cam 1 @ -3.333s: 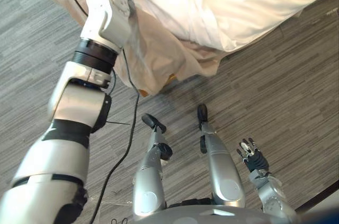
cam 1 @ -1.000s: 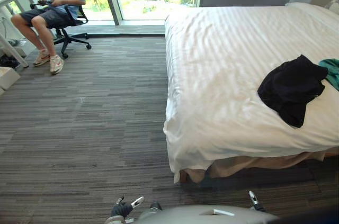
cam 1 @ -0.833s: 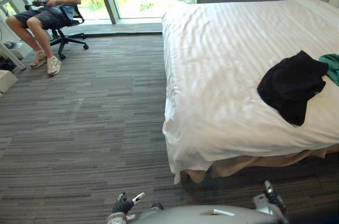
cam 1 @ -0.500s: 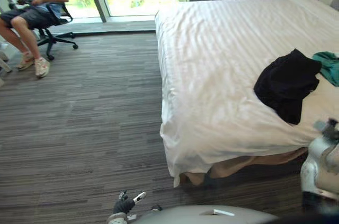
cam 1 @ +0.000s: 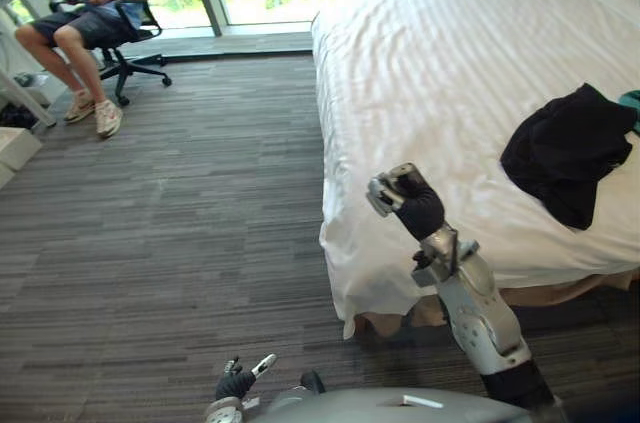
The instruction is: Tidy the bed and pick cloth on bed and put in laundry
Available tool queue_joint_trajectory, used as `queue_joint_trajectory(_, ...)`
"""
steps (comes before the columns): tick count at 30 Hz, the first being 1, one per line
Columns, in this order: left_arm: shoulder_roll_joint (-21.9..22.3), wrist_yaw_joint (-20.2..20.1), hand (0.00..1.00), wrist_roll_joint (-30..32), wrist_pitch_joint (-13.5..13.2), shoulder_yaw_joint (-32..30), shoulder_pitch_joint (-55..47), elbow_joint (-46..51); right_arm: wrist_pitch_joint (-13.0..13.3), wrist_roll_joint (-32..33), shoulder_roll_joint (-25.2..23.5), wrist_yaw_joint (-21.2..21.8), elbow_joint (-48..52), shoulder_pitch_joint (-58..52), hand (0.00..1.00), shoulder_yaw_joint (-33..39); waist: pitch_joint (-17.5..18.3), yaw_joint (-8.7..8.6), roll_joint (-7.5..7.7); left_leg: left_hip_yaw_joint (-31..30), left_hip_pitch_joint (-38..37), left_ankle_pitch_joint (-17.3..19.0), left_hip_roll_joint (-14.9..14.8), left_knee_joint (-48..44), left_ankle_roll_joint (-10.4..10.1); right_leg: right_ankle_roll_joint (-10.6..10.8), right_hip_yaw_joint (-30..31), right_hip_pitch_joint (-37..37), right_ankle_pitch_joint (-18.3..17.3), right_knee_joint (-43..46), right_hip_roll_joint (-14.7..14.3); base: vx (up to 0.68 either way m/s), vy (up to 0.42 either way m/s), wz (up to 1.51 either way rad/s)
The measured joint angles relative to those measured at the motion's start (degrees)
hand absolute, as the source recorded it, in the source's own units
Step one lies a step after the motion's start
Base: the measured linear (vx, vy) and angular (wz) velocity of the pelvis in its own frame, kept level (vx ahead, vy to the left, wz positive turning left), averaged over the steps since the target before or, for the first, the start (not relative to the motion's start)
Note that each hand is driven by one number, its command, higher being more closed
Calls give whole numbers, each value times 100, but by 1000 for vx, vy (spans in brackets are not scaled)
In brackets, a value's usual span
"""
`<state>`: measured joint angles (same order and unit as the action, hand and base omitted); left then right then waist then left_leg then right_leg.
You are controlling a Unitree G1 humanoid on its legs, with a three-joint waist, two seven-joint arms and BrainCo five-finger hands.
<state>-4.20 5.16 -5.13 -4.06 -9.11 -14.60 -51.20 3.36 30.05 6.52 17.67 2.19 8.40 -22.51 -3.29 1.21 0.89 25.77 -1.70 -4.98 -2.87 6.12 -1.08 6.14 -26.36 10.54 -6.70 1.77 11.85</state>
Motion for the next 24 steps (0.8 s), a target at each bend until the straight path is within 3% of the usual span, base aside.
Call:
queue_joint_trajectory(3,-81,-28,0,-38,-15,5,15,-236,-353,-1,-241,-329,-838,468,100,-409,-6,156,56,-225,113,-88,4,0,4,-29,-173,12,-87,12,-61,-29,-42,34)
queue_joint_trajectory(6,-155,-58,0,-48,-8,7,38,-331,-545,-3,-462,-611,-1456,850,100,-623,-65,286,141,-405,283,-129,-1,-1,36,-85,-314,-50,-139,10,-113,-25,-25,30)
queue_joint_trajectory(10,-384,-104,0,-59,16,245,310,-418,-559,-5,-590,-1087,-2120,1776,100,-602,-296,478,292,-520,748,-386,-123,-8,73,-215,-329,-492,-73,17,-227,-47,-25,12)
queue_joint_trajectory(12,-539,-109,0,-251,81,318,775,-411,-431,-3,-608,-1378,-2688,2689,100,-350,-731,572,434,-660,1122,-590,-246,-40,88,-255,-428,-782,42,17,-389,-87,-20,22)
queue_joint_trajectory(14,-644,-105,0,-391,92,448,1183,-369,-271,0,-579,-1499,-3056,3254,100,-1,-1084,634,484,-808,1365,-728,-312,-43,106,-267,-507,-960,67,53,-480,-92,-10,31)
queue_joint_trajectory(18,-437,-110,0,-687,96,485,1773,12,-34,33,-375,-1678,-3242,4067,100,476,-1603,764,401,-946,1865,-918,-410,-43,127,-316,-600,-1486,22,415,-505,-73,21,13)
queue_joint_trajectory(21,-236,-132,0,-799,104,732,1962,311,-37,73,-287,-1816,-2993,4201,100,633,-1792,761,266,-1053,2124,-901,-411,-41,63,-286,-701,-1873,-188,910,-354,-49,33,15)
queue_joint_trajectory(24,-182,-140,0,-801,184,866,2063,369,-46,79,-229,-1934,-2863,4221,100,654,-1875,771,230,-1080,2291,-924,-379,-42,34,-281,-740,-2124,-333,1203,-236,-4,9,15)
